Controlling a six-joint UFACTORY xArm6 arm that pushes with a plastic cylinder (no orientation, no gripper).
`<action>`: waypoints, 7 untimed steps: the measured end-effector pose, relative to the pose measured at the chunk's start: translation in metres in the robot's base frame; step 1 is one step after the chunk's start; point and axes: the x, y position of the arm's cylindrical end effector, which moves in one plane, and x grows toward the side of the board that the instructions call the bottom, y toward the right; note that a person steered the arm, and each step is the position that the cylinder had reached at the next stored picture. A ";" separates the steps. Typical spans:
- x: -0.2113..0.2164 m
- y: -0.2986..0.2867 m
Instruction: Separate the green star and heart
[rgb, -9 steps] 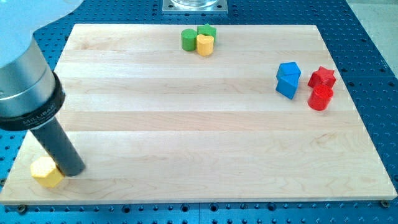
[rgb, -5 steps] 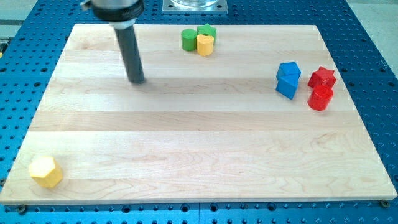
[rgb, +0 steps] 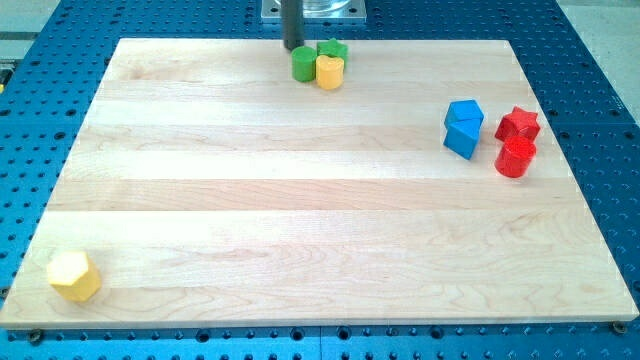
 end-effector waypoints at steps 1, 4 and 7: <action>0.000 0.003; 0.017 0.064; 0.216 0.063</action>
